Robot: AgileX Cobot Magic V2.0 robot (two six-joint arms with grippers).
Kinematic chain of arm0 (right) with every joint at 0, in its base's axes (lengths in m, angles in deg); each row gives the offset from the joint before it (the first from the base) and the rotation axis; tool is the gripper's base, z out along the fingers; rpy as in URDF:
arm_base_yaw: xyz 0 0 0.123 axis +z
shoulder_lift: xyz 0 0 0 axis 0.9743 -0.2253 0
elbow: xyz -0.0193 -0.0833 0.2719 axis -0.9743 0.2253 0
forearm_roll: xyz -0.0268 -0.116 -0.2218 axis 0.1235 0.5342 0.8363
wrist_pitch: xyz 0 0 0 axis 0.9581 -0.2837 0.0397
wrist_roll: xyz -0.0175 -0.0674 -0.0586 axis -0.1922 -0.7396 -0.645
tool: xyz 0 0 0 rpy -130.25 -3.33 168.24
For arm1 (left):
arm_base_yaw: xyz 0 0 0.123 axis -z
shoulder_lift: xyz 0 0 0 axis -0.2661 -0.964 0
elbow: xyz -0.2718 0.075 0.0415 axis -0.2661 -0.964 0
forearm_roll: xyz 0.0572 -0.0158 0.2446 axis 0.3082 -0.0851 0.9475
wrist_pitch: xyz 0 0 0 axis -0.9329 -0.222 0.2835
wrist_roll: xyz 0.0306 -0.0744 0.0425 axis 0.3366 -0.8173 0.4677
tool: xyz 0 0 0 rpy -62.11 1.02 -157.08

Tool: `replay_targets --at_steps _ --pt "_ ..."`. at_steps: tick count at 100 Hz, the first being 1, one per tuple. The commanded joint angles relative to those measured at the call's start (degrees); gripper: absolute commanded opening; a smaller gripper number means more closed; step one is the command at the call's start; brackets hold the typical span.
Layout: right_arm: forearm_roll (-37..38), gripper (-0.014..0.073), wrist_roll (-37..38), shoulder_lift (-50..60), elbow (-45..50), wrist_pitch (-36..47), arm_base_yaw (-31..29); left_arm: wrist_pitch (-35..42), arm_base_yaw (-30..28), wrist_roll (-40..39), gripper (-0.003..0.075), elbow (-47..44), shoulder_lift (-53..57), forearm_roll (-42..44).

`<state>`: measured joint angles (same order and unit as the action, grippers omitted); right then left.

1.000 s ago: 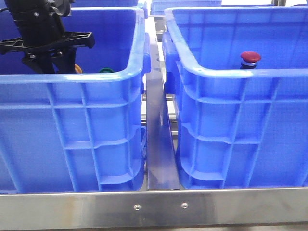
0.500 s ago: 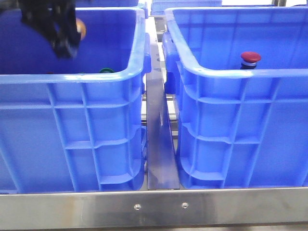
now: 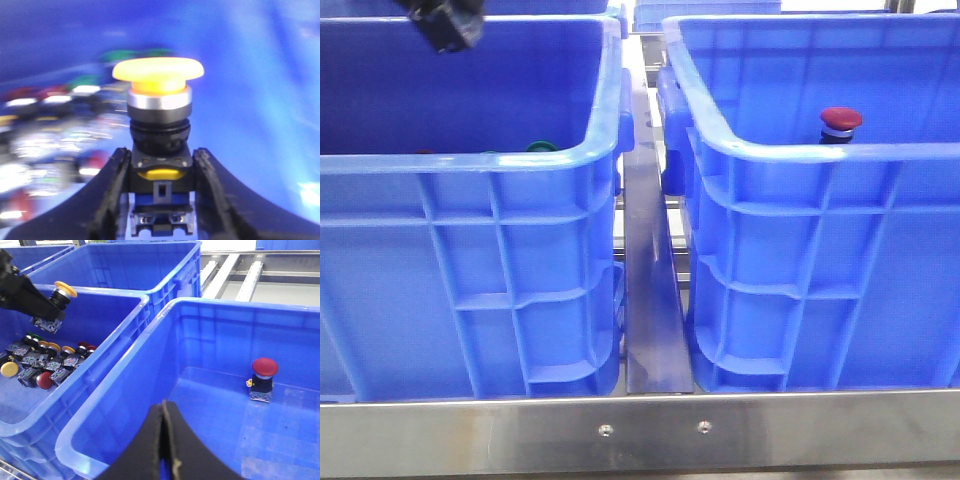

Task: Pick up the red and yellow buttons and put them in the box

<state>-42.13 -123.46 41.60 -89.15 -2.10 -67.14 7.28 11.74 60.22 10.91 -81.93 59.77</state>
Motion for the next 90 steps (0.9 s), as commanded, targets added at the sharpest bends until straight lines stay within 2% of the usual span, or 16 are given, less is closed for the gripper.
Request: replay_targets --at_steps 1,26,35,40,47,52,53,54,57,64,77,90 --pt "-0.9 -0.0041 -0.2 -0.1 -1.4 2.6 -0.1 5.7 3.0 -0.5 -0.002 0.1 3.8 -0.9" --pt "-0.9 -0.0034 -0.2 -0.1 -1.4 2.6 -0.1 8.6 13.6 1.4 -0.002 -0.1 3.8 -0.7" --pt "-0.9 0.0018 -0.2 -0.1 -1.4 2.6 -0.1 9.5 15.1 2.3 -0.002 -0.1 3.7 -0.3" --pt "-0.9 0.0082 -0.2 -0.1 -1.4 2.6 -0.1 9.5 15.2 2.3 -0.002 -0.1 3.7 -0.3" --pt "-0.9 0.0224 -0.2 -0.1 -1.4 2.6 -0.1 9.4 15.2 2.3 -0.002 -0.1 3.7 -0.3" --pt "-0.9 0.0353 -0.2 -0.1 -1.5 2.6 -0.1 9.4 15.2 2.3 -0.002 -0.1 3.7 -0.3" --pt "-0.9 0.0411 -0.2 -0.1 -1.5 2.6 -0.1 9.4 15.2 2.3 -0.002 -0.1 3.7 -0.3" --pt "-0.9 0.0411 -0.2 -0.1 -1.5 2.6 -0.1 9.4 15.2 2.3 -0.002 -0.1 3.7 -0.3" --pt "-0.9 0.0496 -0.2 -0.2 -1.6 2.7 -0.1 9.4 15.2 2.3 -0.002 -0.1 3.7 -0.3" --pt "-1.0 0.0593 -0.1 -0.7 -2.1 3.0 -0.1 9.4 15.2 2.3 -0.002 -0.1 3.7 -0.3" --pt "-1.8 0.059 0.0 -4.5 -4.7 1.6 -0.1 9.4 15.2 2.3 -0.002 -0.1 3.7 -0.3" --pt "-6.5 0.0589 0.1 -11.1 -9.3 -1.3 -0.1 9.1 15.2 2.3 -0.002 -0.1 3.7 -0.3"
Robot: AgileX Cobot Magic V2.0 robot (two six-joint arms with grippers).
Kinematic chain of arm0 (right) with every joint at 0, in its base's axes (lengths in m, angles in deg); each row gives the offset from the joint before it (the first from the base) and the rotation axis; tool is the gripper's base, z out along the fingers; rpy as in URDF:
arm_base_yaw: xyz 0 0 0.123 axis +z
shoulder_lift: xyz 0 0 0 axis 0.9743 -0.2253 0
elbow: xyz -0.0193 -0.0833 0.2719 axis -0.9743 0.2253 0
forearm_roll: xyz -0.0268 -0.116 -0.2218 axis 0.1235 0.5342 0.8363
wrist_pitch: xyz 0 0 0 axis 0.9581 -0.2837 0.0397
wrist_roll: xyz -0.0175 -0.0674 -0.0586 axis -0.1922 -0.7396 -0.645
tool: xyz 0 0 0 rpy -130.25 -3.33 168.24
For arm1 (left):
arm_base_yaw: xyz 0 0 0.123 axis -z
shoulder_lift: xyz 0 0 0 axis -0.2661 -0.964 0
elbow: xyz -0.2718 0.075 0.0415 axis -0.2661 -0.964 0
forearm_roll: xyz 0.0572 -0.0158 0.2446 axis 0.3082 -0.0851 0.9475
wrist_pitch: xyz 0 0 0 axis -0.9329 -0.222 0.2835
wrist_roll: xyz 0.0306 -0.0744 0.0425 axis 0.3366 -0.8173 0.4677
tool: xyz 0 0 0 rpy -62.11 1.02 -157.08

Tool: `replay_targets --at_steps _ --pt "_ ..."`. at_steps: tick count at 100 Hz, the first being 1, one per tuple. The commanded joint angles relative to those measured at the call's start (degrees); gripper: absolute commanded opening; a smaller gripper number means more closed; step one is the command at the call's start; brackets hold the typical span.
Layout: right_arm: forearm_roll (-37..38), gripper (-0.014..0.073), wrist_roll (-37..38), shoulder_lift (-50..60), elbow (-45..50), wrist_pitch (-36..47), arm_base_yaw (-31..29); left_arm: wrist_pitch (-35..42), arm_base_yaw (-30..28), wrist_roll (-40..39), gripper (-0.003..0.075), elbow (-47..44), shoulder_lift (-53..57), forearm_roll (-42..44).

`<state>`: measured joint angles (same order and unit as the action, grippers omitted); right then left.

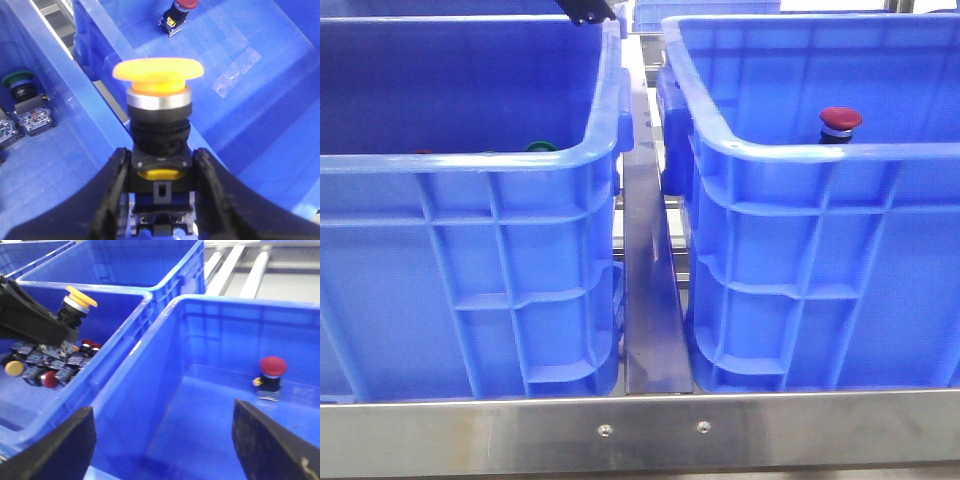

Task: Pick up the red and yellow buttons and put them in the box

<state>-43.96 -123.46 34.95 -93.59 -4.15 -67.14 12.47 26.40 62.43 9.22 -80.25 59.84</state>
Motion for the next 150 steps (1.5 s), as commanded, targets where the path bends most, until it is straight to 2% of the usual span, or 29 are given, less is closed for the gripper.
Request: replay_targets --at_steps 1,32,60,91,126,134,150 --pt "-4.7 0.0589 0.1 -4.8 -5.2 0.5 -0.1 3.9 0.5 0.1 -0.002 1.6 2.0 -0.4" --pt "-21.8 0.0589 0.1 -23.1 -20.7 -13.7 -0.1 2.9 0.5 0.1 -0.002 1.6 1.9 -0.5" --pt "-33.9 0.0589 0.2 -43.1 -33.7 -25.9 -0.1 2.9 0.5 0.1 -0.002 1.6 1.9 -0.9" --pt "-40.9 0.0589 0.2 -58.2 -43.7 -37.1 0.0 2.9 0.5 0.1 -0.002 1.6 1.9 -0.9" --pt "-40.2 0.0585 0.2 -59.6 -44.6 -39.1 2.3 2.8 0.5 0.1 -0.002 1.6 1.9 -1.2" --pt "-40.2 0.0535 0.2 -59.6 -44.6 -39.2 2.3 2.8 0.5 0.1 -0.002 1.6 1.9 -1.6" --pt "-40.2 0.0309 0.2 -59.6 -44.6 -39.8 2.3 2.8 0.5 0.1 -0.0016 1.6 1.9 -2.1"
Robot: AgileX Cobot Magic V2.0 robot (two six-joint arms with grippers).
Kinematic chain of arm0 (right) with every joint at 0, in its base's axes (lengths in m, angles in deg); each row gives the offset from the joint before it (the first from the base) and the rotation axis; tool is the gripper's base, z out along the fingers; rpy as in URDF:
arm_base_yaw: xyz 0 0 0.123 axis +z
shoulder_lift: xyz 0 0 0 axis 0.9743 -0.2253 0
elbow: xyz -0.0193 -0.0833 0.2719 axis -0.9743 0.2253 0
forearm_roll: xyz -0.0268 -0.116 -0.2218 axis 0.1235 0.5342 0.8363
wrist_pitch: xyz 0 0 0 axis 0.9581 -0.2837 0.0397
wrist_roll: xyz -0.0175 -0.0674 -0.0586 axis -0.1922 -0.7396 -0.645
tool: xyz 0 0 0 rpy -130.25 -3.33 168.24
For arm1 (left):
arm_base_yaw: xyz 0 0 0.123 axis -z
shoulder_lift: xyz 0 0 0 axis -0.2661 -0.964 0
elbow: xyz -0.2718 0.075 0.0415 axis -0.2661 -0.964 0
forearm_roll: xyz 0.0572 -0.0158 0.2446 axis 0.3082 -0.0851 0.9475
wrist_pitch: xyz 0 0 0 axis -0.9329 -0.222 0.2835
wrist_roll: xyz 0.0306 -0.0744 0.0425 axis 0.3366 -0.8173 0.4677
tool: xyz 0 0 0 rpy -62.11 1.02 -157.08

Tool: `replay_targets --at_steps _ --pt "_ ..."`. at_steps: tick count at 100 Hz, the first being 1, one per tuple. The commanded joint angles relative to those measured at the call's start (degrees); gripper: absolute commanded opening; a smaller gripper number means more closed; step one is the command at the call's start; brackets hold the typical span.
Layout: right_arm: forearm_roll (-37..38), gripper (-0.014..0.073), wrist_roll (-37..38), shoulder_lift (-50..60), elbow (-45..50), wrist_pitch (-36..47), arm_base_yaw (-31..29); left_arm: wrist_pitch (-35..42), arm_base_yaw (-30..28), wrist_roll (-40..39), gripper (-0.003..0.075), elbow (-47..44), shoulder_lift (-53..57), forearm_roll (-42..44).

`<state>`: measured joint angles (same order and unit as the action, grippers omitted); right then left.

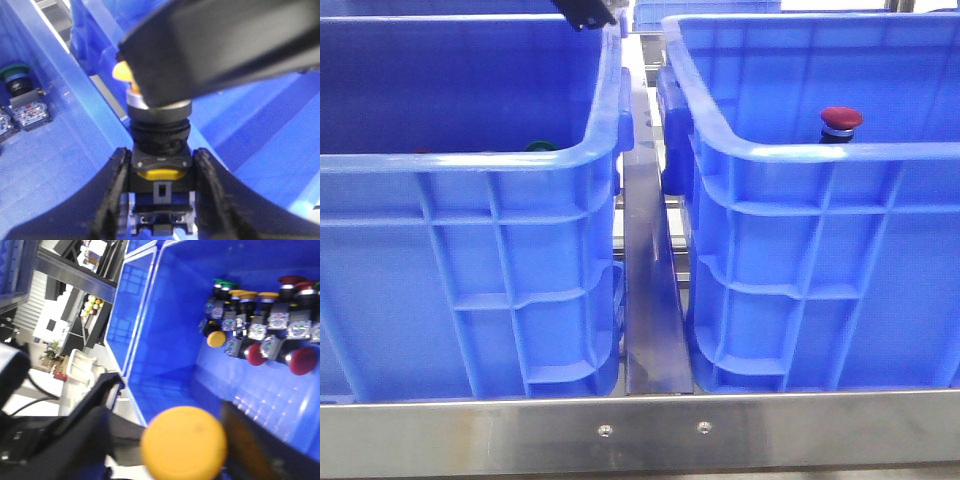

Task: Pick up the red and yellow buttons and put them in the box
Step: 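Grasp the yellow button's cap with the right gripper, then open the left gripper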

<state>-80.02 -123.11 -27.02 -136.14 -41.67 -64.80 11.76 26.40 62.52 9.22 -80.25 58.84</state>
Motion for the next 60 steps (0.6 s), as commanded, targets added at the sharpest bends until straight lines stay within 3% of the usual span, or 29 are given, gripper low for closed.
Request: replay_targets --at_steps 1,8,17,34,41,60 --pt "-4.1 0.0291 -0.2 2.4 -2.1 -2.4 -0.1 3.5 0.5 0.0 -0.0013 1.6 1.9 -1.1" --pt "-4.1 0.0223 -0.2 2.4 -2.1 -2.5 -0.1 3.6 0.5 0.0 0.003 1.6 1.9 -1.1" --pt "-4.1 0.0201 -0.2 2.4 -2.1 -2.5 -0.1 3.6 0.5 0.2 0.013 1.6 1.9 -1.1" --pt "-4.1 0.0202 -0.2 2.4 -2.1 -2.5 -0.1 3.6 0.5 0.2 0.0447 1.6 1.9 -1.1" --pt "-4.1 0.0202 -0.2 2.4 -2.1 -2.2 -0.4 3.6 0.5 0.2 0.0537 1.6 1.9 -1.1" --pt "-3.5 0.0202 -4.9 3.5 -2.1 -1.6 -5.8 3.6 0.5 0.2 0.0555 1.6 1.9 -1.1"
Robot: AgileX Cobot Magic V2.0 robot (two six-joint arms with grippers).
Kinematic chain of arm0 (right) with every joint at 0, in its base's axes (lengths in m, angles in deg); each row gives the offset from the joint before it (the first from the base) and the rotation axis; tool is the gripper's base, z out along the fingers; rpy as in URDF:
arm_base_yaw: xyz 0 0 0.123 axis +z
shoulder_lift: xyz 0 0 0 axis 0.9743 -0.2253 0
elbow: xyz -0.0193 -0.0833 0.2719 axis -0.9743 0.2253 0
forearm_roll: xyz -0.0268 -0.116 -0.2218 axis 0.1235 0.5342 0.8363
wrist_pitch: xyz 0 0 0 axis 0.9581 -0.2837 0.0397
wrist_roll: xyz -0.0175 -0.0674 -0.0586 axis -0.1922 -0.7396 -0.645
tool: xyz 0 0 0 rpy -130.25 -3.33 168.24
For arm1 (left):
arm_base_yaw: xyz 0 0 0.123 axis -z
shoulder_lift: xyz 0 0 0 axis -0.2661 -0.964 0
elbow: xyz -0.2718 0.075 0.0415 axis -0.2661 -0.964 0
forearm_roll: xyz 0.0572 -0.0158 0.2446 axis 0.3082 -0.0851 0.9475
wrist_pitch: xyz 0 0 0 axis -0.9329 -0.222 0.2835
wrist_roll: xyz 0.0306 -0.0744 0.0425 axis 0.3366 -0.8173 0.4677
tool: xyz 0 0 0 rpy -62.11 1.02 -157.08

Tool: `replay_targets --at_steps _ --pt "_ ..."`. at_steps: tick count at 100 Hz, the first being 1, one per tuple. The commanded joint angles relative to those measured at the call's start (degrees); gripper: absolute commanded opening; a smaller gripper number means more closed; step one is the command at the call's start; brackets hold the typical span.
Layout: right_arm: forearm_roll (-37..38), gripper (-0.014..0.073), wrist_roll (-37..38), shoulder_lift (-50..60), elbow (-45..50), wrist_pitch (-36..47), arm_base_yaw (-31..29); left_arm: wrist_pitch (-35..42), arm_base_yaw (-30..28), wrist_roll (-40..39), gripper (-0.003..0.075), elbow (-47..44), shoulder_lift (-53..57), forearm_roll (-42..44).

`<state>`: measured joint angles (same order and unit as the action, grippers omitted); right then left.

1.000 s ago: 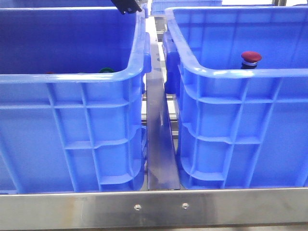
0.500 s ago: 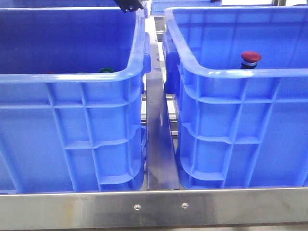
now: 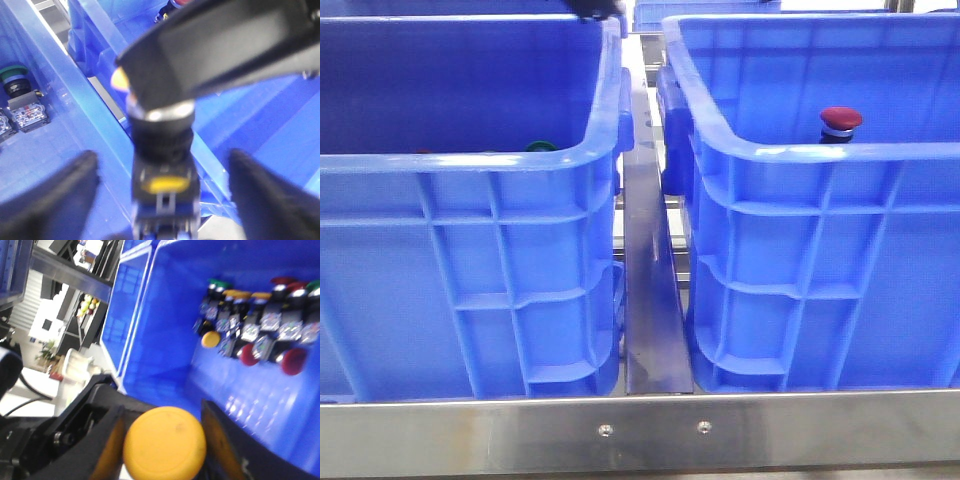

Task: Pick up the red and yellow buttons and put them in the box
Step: 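Grasp the yellow button's cap with the right gripper, then open the left gripper, then carry the yellow button with the right gripper and release it in the crate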

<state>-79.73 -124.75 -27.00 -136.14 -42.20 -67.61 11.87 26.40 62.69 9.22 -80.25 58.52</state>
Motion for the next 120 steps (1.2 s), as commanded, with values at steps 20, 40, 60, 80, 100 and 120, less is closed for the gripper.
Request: replay_targets --at_steps 20,40,60,80,100,120 --pt "1.5 0.0202 -9.1 8.0 0.3 2.6 -11.1 3.5 0.5 0.0 0.0554 1.6 1.9 -0.8" --pt "3.8 0.0201 -18.1 15.4 6.6 16.2 -15.0 3.4 0.5 0.0 0.0554 1.6 1.9 -0.8" --pt "3.7 0.0201 -27.9 21.0 14.6 34.5 -15.3 3.4 0.5 0.0 0.0554 1.6 1.9 -0.8" --pt "2.6 0.0201 -29.7 20.2 19.4 48.9 -15.3 3.4 0.5 0.0 0.0554 1.6 1.9 -0.8" --pt "-1.7 0.0201 -29.6 14.2 19.1 56.0 -15.3 3.4 0.5 0.0 0.0554 1.6 1.9 -0.8" --pt "-2.0 0.0201 -29.6 6.4 16.4 56.0 -15.3 3.3 0.5 0.0 0.0554 1.6 1.9 -0.8"
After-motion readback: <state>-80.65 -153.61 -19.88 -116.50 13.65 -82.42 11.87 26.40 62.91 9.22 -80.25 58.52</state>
